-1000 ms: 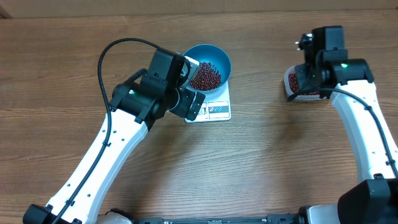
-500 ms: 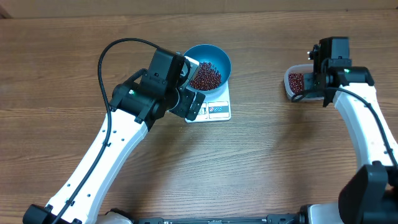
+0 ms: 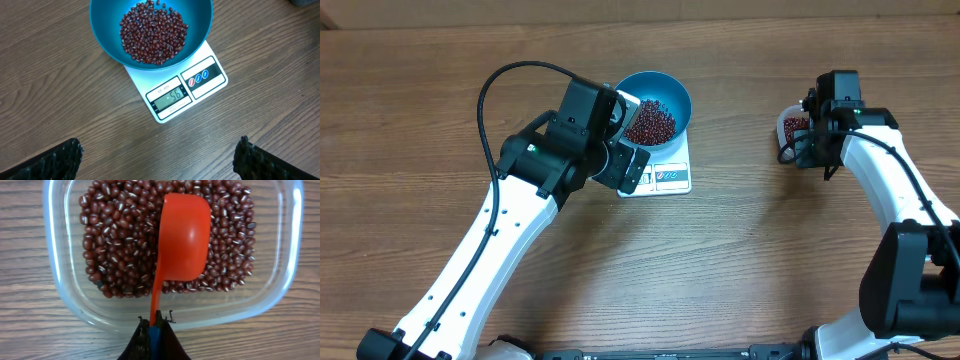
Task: Scoop item into bowl and weigh 150g on scale
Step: 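Return the empty scoop to the bean tub with the right gripper, then lower the red scoop into the beans and scoop with the right gripper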
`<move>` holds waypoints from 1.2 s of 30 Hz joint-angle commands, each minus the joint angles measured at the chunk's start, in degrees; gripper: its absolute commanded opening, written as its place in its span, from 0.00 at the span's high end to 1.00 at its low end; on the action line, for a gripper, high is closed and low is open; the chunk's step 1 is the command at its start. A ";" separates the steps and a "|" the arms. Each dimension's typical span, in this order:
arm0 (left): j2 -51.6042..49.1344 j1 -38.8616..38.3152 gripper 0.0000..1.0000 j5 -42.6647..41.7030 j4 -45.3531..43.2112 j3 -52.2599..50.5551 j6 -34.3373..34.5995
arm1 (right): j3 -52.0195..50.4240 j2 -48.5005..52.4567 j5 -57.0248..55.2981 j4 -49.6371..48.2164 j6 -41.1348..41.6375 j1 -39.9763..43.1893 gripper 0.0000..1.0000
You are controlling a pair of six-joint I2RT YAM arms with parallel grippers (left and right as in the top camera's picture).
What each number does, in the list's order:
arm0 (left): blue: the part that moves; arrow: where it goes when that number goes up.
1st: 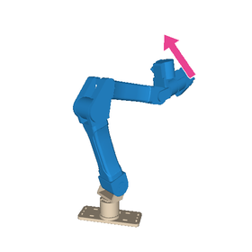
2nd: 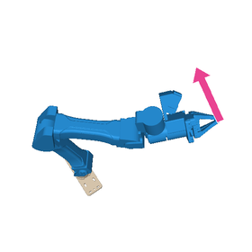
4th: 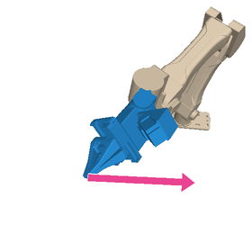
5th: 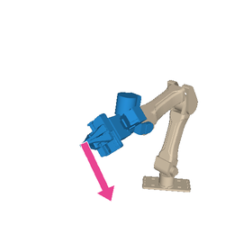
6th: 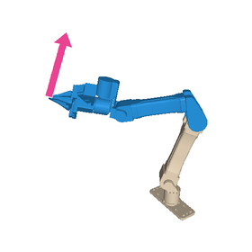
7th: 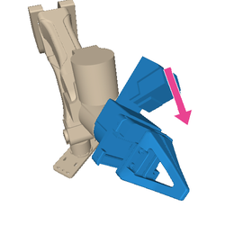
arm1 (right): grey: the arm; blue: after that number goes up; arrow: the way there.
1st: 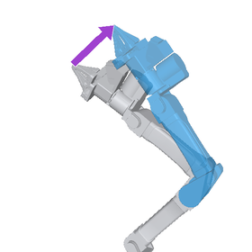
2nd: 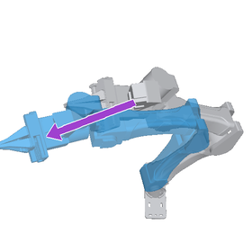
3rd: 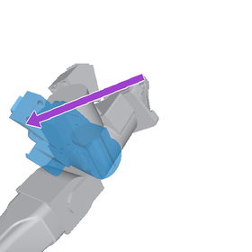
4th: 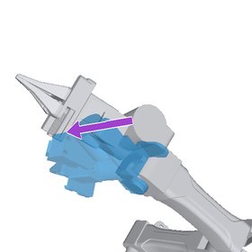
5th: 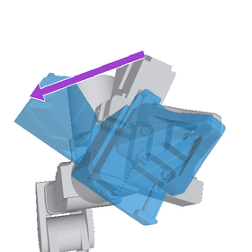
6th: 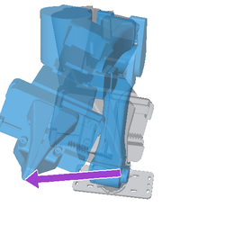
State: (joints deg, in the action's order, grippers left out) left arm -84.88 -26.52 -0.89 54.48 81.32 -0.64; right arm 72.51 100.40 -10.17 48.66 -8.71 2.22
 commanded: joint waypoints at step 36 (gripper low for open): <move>0.13 0.26 0.00 -0.63 -0.11 0.92 -1.09 | -4.68 2.49 49.31 -1.31 1.46 17.38 0.97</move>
State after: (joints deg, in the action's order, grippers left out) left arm -84.88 -26.50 -0.91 54.48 81.32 -0.64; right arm 68.93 101.82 32.82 47.29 -7.49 19.88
